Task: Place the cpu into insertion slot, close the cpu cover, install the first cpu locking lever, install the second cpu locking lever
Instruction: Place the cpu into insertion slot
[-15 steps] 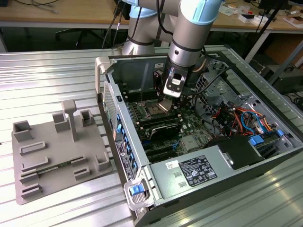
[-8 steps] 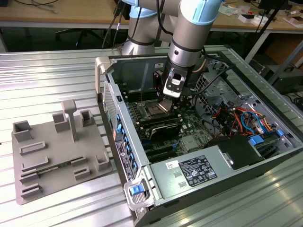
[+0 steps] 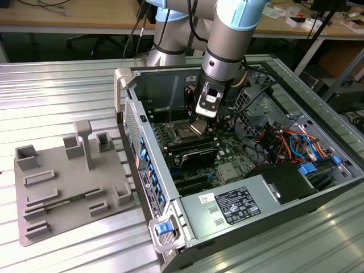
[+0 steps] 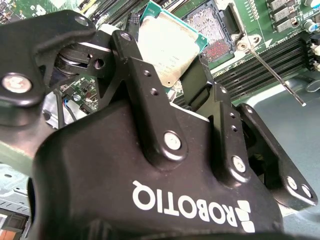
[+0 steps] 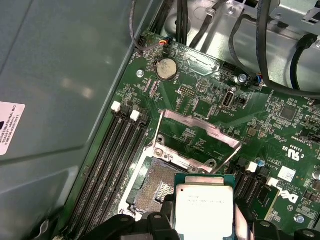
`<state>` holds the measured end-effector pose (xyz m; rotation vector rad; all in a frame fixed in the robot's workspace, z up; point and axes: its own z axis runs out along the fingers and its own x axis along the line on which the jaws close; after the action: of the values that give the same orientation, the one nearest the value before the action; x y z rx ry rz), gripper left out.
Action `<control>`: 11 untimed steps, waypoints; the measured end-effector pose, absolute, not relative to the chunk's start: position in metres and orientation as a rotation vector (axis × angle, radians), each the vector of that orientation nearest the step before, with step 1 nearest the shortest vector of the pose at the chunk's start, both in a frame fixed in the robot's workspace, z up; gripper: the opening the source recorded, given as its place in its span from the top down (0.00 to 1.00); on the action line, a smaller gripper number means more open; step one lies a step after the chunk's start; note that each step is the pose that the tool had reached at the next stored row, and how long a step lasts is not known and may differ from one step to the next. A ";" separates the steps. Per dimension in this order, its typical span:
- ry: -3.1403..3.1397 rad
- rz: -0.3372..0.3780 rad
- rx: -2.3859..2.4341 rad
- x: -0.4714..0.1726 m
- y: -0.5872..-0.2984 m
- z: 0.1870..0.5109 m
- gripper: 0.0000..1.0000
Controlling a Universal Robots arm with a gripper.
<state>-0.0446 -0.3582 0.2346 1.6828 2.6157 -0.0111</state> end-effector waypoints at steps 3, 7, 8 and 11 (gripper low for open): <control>2.614 -0.011 1.685 -0.045 -0.358 0.234 0.45; 2.612 -0.011 1.688 -0.045 -0.358 0.234 0.45; 2.612 -0.011 1.689 -0.045 -0.358 0.234 0.45; 2.611 -0.011 1.690 -0.045 -0.358 0.234 0.45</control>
<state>-0.0446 -0.3582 0.2337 1.6905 2.6108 -0.0112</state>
